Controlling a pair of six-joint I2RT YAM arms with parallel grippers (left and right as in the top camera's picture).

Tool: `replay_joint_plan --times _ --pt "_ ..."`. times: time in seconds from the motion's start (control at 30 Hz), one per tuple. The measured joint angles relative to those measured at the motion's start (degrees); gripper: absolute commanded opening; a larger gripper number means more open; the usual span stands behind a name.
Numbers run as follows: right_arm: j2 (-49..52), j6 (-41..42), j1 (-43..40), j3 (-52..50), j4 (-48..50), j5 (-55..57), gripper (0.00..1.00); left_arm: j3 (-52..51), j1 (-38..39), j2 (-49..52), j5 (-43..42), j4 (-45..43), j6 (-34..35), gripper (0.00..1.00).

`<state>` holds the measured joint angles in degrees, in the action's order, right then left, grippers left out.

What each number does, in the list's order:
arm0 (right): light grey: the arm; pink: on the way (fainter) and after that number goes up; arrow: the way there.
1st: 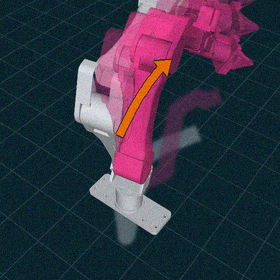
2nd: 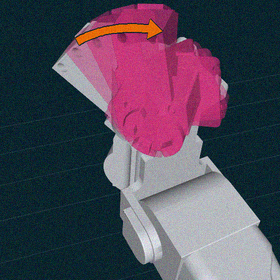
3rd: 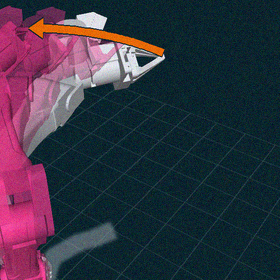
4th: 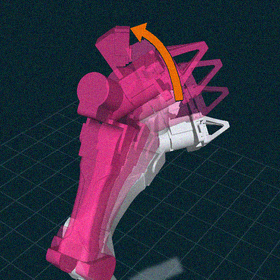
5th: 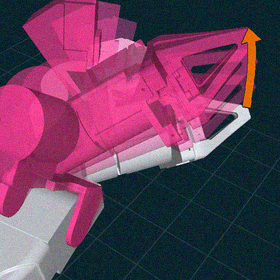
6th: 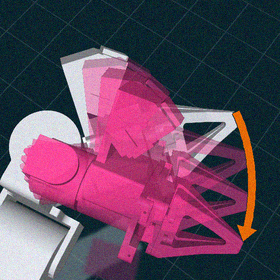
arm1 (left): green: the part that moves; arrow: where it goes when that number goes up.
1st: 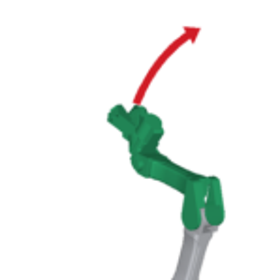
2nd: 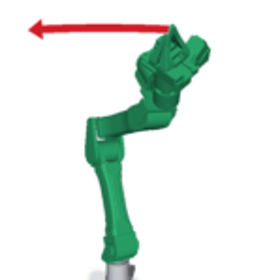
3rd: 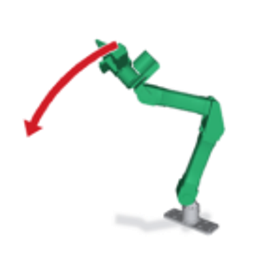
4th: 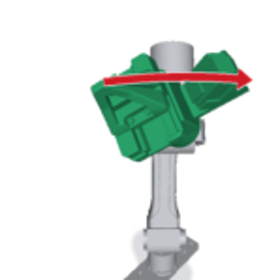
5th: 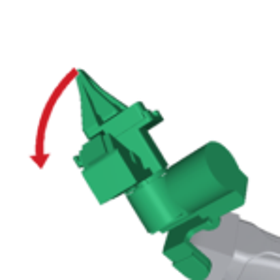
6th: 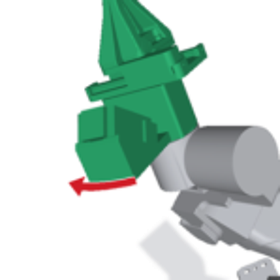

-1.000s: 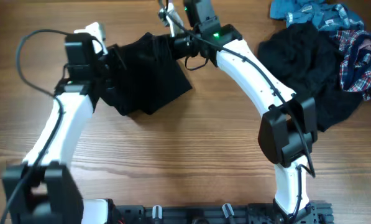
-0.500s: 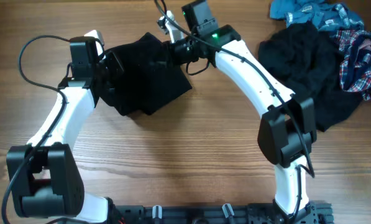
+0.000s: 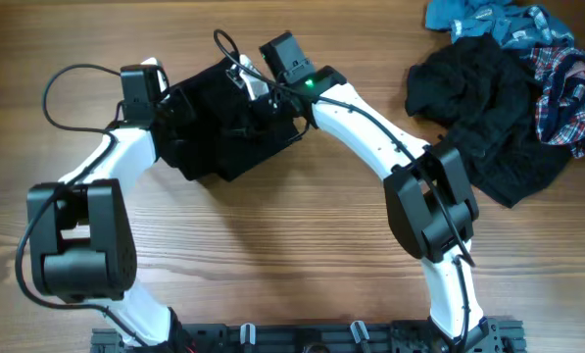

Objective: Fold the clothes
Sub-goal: 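Press the folded bundle down with both grippers near the left end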

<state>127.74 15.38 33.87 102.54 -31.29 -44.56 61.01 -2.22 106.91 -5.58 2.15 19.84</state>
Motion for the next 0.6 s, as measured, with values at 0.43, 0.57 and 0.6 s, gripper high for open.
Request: replay_joint_plan --times 0.43,0.57,0.6 --pt "4.7 5.4 0.0 -7.2 6.8 -0.4 0.04 0.0 -2.8 2.5 0.2 -2.5 0.0 0.04" --pt "4.7 5.6 0.0 -7.2 7.1 -0.4 0.04 0.0 -2.8 3.7 0.2 -3.1 0.0 0.04" --pt "4.7 5.6 0.0 -7.2 7.8 -0.5 0.04 0.1 -2.8 4.0 0.2 -3.2 0.0 0.04"
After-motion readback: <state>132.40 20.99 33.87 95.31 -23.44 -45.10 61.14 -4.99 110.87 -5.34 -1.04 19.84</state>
